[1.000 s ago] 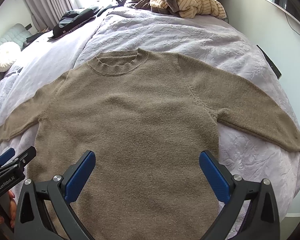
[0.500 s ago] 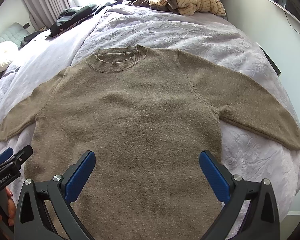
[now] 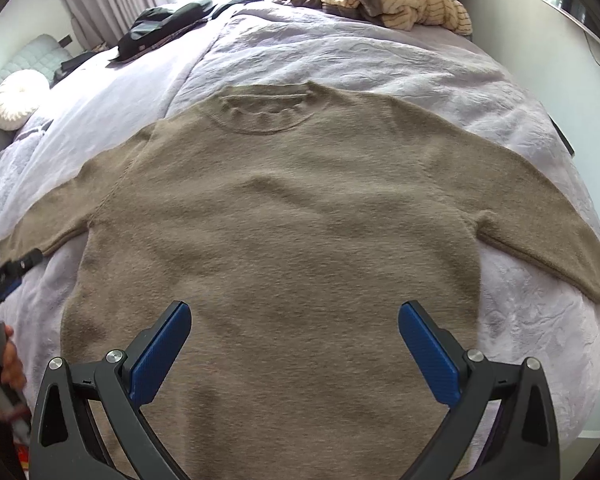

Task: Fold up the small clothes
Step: 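Lower the left gripper onto a sweater sleeve cuff and close it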

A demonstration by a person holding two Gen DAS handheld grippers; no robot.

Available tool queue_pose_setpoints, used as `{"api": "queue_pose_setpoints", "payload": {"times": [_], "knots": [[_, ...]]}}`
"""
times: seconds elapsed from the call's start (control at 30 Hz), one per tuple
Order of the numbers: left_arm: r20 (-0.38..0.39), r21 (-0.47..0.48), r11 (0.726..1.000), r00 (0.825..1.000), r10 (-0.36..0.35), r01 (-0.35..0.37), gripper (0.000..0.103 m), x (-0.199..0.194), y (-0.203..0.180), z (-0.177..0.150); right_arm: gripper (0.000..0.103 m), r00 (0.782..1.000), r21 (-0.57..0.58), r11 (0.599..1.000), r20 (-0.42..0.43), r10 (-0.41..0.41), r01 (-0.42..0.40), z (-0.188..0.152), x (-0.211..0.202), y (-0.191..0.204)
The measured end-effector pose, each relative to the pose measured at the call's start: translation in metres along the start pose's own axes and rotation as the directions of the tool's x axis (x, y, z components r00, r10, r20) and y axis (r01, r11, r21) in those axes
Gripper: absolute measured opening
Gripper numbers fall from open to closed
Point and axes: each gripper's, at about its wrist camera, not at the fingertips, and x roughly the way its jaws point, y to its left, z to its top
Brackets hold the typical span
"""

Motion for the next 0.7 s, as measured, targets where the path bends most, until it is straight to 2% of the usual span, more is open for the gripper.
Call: {"api": "queue_pose_setpoints", "payload": {"times": [0.03,0.1,0.17,0.23,0.27,0.4,0.47,0.5,0.53,0.6,0.7], "knots": [[0.010,-0.034,0.998,0.999,0.045,-0.044,0.103,0.006,0.020,0.005,0.103,1.000,-0.010,1.000,-0.004,0.002,-0.002,-0.001,0.001,0.005],[0.014,-0.091,0.992,0.996,0.089,-0.087,0.103,0.017,0.052,0.012,0.103,1.000,-0.031,0.999,-0.013,0.008,-0.008,-0.002,0.004,0.016],[-0.018,-0.158,0.983,0.995,0.094,-0.096,0.103,0.033,0.082,0.018,0.103,1.000,-0.049,0.999,-0.021,0.017,-0.018,-0.004,0.007,0.027],[-0.054,-0.252,0.967,0.998,0.030,-0.042,0.103,0.052,0.109,0.025,0.103,0.999,-0.061,0.998,-0.030,0.023,-0.025,-0.005,0.010,0.036],[-0.047,-0.288,0.958,0.999,-0.001,-0.013,0.103,0.057,0.117,0.028,0.103,0.999,-0.070,0.997,-0.035,0.025,-0.027,-0.005,0.011,0.041],[0.014,-0.323,0.945,0.999,-0.052,0.054,0.102,0.061,0.120,0.044,0.103,0.999,-0.105,0.994,-0.046,0.020,-0.024,-0.007,0.013,0.057],[0.047,-0.334,0.939,0.996,-0.074,0.085,0.091,0.060,0.119,0.049,0.103,0.999,-0.118,0.993,-0.049,0.022,-0.028,-0.008,0.012,0.063],[0.057,-0.343,0.935,0.995,-0.079,0.094,0.071,0.061,0.119,0.051,0.103,0.999,-0.120,0.992,-0.048,0.023,-0.029,-0.009,0.011,0.064],[0.058,-0.351,0.931,0.995,-0.083,0.098,0.045,0.061,0.119,0.052,0.103,0.999,-0.122,0.992,-0.046,0.025,-0.031,-0.009,0.010,0.065],[0.064,-0.353,0.926,0.991,-0.121,0.136,0.010,0.064,0.125,0.055,0.103,0.999,-0.122,0.992,-0.044,0.021,-0.026,-0.010,0.009,0.065],[0.107,-0.350,0.918,0.981,-0.159,0.187,0.010,0.053,0.132,0.056,0.103,0.999,-0.114,0.993,-0.038,0.026,-0.030,-0.011,0.009,0.063]]}}
